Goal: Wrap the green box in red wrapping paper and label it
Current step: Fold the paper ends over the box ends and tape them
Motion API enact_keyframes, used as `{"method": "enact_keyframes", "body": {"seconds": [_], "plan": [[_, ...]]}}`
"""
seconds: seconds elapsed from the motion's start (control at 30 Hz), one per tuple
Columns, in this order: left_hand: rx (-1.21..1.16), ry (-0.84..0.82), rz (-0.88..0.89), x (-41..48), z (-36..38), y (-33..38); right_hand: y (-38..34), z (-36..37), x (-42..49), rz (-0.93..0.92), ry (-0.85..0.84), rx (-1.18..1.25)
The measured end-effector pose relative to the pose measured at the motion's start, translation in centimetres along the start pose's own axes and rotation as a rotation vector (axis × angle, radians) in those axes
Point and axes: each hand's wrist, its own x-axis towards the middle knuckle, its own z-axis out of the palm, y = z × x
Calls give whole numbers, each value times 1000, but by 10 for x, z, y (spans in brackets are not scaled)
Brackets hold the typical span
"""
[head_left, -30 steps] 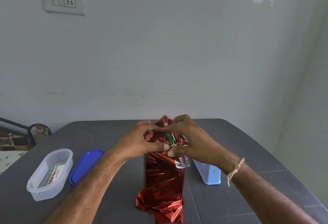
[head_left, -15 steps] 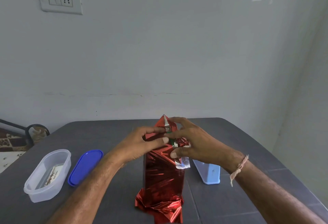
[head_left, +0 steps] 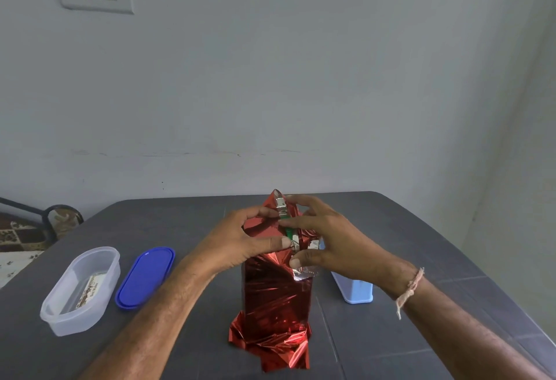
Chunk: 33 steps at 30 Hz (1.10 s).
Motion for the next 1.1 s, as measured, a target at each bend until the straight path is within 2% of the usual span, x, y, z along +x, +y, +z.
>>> {"method": "enact_keyframes", "body": {"seconds": [0.43,0.53,0.63,0.73,0.87,0.97,1.1], "plan": [[37,39,-4,-5,5,5,-13,-9,-12,32,108,288],[25,39,-21,-3,3,0,-14,-7,-19,77,201,441],[-2,24,-36,-3,4,-2,-3,0,-31,231,383,547],[-17,19,-36,-4,5,0,28,14,-41,452,495,563],[-20,15,-36,-3,4,0,72,28,-59,815,615,369],[-34,19,-30,-3,5,0,99,28,-70,981,527,285],[-54,6,-26,-2,6,1,117,28,-69,1037,358,481]]}}
